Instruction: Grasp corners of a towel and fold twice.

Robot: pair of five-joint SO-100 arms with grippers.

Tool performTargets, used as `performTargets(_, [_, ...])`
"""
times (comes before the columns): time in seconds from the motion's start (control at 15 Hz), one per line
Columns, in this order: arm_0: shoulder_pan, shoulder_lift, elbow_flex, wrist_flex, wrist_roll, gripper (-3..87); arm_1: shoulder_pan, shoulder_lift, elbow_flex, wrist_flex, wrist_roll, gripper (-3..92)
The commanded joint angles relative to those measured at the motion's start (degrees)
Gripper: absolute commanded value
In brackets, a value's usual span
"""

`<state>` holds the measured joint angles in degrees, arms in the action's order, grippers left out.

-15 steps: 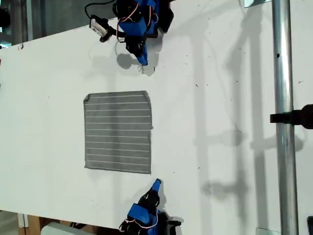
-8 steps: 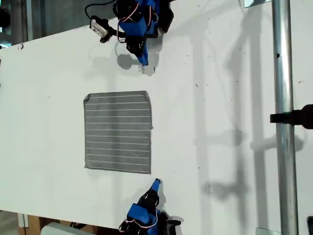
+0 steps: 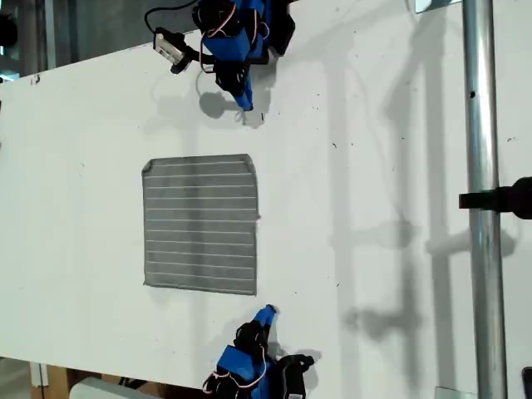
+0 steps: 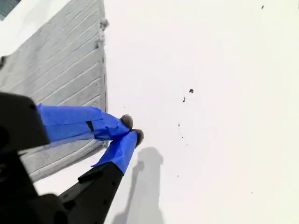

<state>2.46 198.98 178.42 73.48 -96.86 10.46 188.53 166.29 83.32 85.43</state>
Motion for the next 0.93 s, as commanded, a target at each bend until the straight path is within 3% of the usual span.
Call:
performTargets(0.0, [-2.7, 0.1, 0.4, 0.4, 4.9, -2.5, 0.0, -0.3, -0.5, 0.4, -0.2, -0.2])
performTargets(0.27, [2.3, 0.1, 0.4, 0.4, 4.2, -2.6, 0.2, -0.3, -0.5, 0.5, -0.2, -0.2])
performTargets(0.67, [3.7, 0.1, 0.3, 0.7, 14.6, -2.6, -1.7, 0.0, -1.6, 0.6, -0.1, -0.3])
performTargets(0.87, [3.3, 0.1, 0.3, 0.7, 11.3, -2.6, -3.9, -1.5, -7.6, -1.6, -2.4, -0.3])
